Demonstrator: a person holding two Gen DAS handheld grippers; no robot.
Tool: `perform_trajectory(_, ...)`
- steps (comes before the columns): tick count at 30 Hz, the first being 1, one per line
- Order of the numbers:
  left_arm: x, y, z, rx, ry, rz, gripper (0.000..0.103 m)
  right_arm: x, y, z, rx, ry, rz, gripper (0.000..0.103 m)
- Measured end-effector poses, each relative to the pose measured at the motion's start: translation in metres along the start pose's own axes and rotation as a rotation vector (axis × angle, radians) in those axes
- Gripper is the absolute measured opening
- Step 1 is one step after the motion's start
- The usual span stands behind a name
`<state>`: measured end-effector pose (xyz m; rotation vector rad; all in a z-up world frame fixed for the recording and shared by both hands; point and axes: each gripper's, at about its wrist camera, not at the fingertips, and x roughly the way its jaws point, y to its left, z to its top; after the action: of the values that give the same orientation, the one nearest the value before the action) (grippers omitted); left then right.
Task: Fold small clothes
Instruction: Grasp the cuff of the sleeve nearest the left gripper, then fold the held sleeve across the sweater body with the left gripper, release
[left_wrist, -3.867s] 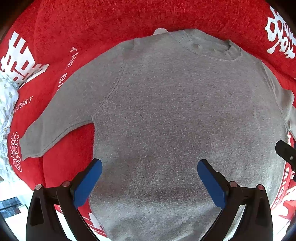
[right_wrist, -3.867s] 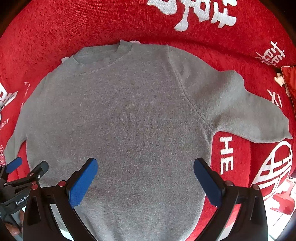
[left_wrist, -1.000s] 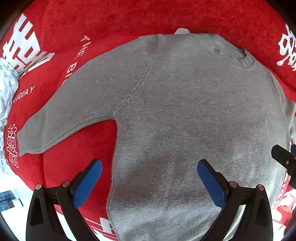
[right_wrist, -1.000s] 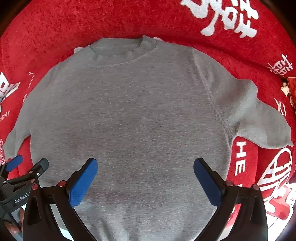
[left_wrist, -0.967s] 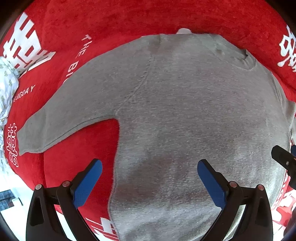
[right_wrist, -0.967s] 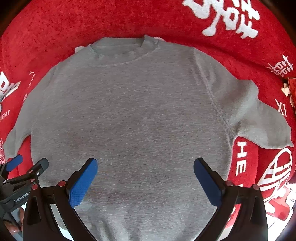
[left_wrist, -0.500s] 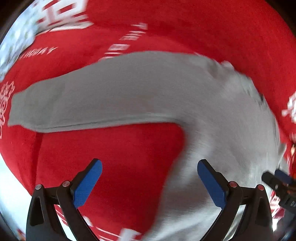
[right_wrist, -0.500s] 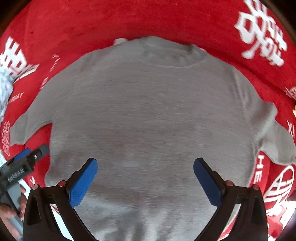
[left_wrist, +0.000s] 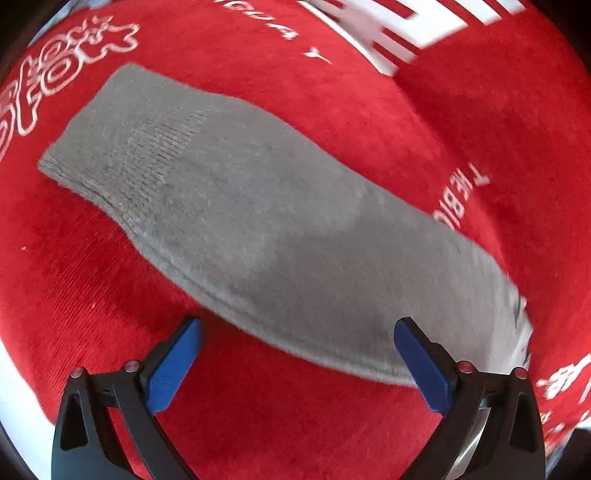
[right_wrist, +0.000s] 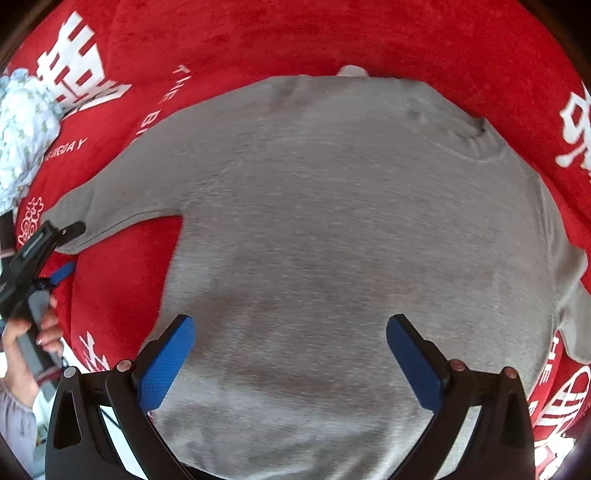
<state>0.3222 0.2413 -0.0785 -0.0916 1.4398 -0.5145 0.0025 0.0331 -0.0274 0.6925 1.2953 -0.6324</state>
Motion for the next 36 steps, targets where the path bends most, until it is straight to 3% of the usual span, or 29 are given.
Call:
perform_trajectory(2, -0.005, 0.004, 0.001, -0.019, -0.030, -0.032, 0.099, -0.002, 0.005, -0.002, -0.012, 0.001, 0.009, 0.103)
perform_trajectory(3, -0.007, 0.003, 0.001, -0.012, -0.048, -0.019, 0.092, 0.000, 0.009, -0.001, -0.018, 0.000, 0.006, 0.103)
perform_trajectory(4, -0.007, 0.004, 0.001, -0.004, -0.050, 0.007, 0.075, 0.001, 0.011, 0.000, -0.023, 0.005, 0.007, 0.103)
perform_trajectory(6, -0.005, 0.002, 0.000, 0.000, -0.057, 0.032, 0.058, 0.001, 0.015, -0.001, -0.030, 0.014, 0.015, 0.103)
perform_trajectory(8, 0.000, -0.002, 0.006, 0.010, -0.065, -0.031, 0.009, 0.002, 0.019, -0.001, -0.034, 0.014, 0.018, 0.103)
perform_trajectory(15, -0.028, -0.040, 0.013, 0.154, -0.114, -0.106, 0.006, -0.004, 0.021, -0.007, -0.031, -0.011, 0.032, 0.103)
perform_trajectory(21, -0.080, -0.128, -0.011, 0.437, -0.184, -0.222, 0.006, -0.019, 0.003, -0.012, 0.042, -0.067, 0.080, 0.103)
perform_trajectory(25, -0.093, -0.213, -0.048, 0.628, -0.163, -0.343, 0.006, -0.031, -0.024, -0.018, 0.106, -0.106, 0.080, 0.103)
perform_trajectory(30, -0.072, -0.315, -0.114, 0.838, -0.111, -0.408, 0.006, -0.044, -0.083, -0.029, 0.232, -0.168, 0.087, 0.103)
perform_trajectory(33, -0.044, -0.362, -0.166, 0.949, -0.053, -0.393, 0.006, -0.046, -0.126, -0.037, 0.309, -0.171, 0.091, 0.103)
perform_trajectory(36, -0.002, -0.395, -0.207, 1.022, 0.036, -0.314, 0.006, -0.040, -0.175, -0.049, 0.396, -0.161, 0.107, 0.103)
